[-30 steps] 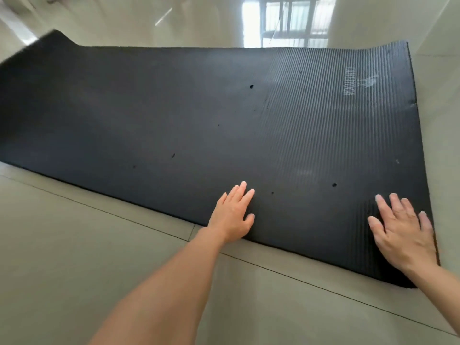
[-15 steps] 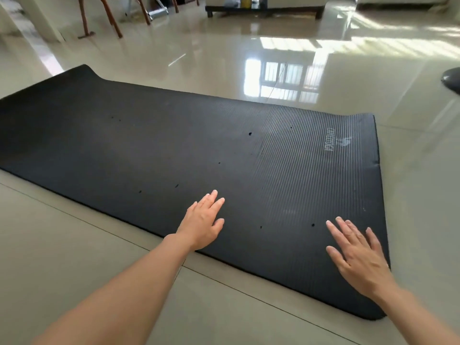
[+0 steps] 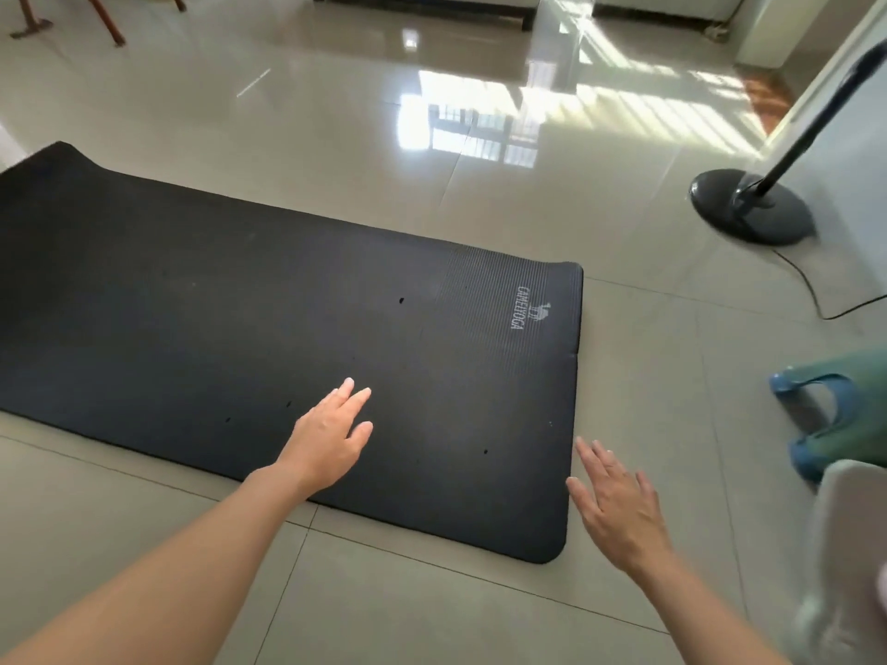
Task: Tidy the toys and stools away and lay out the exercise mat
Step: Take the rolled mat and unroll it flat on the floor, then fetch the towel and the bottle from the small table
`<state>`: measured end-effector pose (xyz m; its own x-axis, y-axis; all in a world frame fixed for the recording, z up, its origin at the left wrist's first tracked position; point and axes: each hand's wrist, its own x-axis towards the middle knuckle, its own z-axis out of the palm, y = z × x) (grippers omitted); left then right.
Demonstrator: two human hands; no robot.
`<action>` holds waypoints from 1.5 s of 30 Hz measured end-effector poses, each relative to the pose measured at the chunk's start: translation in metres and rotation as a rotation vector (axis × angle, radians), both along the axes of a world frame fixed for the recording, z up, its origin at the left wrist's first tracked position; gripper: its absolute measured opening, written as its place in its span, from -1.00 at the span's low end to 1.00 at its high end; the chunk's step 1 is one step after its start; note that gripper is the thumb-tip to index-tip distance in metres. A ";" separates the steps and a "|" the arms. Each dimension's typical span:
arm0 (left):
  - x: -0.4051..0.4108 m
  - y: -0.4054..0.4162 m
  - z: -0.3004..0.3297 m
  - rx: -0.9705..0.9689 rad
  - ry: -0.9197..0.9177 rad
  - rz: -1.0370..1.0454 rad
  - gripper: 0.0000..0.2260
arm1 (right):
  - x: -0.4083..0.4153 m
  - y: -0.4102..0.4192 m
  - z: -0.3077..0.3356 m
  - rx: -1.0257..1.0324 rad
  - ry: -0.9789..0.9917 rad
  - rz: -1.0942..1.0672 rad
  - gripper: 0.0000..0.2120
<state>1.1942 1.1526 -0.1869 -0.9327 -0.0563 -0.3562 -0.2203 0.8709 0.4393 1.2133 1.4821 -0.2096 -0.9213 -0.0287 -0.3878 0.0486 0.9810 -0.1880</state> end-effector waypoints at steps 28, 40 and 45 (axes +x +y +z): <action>0.192 -0.061 0.405 0.146 0.052 0.445 -0.59 | 0.067 -0.063 0.403 -0.359 0.074 0.083 -0.49; 0.269 -0.213 0.445 0.134 0.224 0.684 -0.59 | 0.071 -0.249 0.462 -0.466 0.160 0.334 -0.48; 0.311 -0.313 0.449 0.150 0.251 0.737 -0.60 | 0.099 -0.376 0.468 -0.471 0.130 0.425 -0.48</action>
<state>1.5047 0.8395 0.2617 -0.7270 -0.6589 -0.1932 -0.5964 0.4664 0.6533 1.3119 1.1058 0.2589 -0.8311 -0.5407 -0.1305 -0.3779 0.7210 -0.5808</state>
